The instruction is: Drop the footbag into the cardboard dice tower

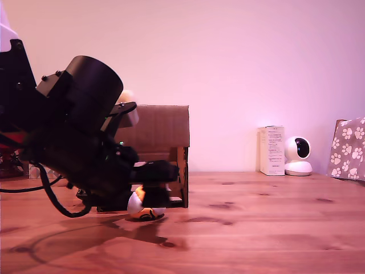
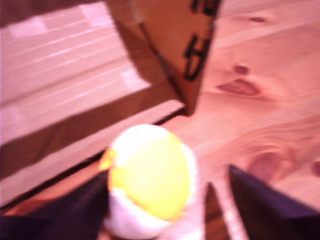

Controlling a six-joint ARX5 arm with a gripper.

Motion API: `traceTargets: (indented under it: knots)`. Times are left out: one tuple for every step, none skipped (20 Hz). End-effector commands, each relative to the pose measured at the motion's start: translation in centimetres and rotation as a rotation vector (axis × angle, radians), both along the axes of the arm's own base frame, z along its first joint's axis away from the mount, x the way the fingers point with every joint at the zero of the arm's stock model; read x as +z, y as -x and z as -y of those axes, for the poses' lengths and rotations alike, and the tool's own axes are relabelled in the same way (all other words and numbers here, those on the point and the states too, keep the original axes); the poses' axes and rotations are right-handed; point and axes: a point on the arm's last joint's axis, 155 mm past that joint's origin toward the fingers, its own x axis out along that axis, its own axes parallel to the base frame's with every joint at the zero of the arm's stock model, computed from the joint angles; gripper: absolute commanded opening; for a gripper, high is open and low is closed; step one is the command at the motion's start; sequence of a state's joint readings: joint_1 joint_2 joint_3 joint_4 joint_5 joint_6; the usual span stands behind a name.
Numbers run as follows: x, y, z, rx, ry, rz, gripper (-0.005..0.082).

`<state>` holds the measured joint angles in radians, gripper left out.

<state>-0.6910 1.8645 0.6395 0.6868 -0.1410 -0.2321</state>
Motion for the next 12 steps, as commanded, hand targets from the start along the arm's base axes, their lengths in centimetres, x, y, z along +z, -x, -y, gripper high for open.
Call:
traceTargets:
  knots:
    - [-1.5,0.4,-0.5,0.0,-0.03,-0.03,0.0109]
    - [-1.6,0.4,-0.6,0.001,-0.03,-0.031,0.0091]
    - [-1.5,0.4,-0.6,0.0,-0.03,-0.031,0.0092]
    - [-1.5,0.5,-0.5,-0.004,-0.029,-0.035,0.0092]
    - [-1.5,0.8,-0.3,-0.015,-0.029,-0.044,0.0092]
    - [-1.3,1.2,0.0,-0.033,-0.027,-0.053,0.0092]
    - [-1.0,1.7,0.4,-0.055,-0.025,-0.064,0.0092]
    - [-0.5,2.3,0.8,-0.075,-0.022,-0.072,0.0092]
    - [0.2,2.9,1.3,-0.097,-0.016,-0.074,0.0092]
    - [1.0,3.4,1.7,-0.119,-0.009,-0.075,0.0092]
    - [2.1,3.9,2.2,-0.138,0.004,-0.067,0.0092]
    - [3.1,4.4,2.4,-0.153,0.01,-0.063,0.0092]
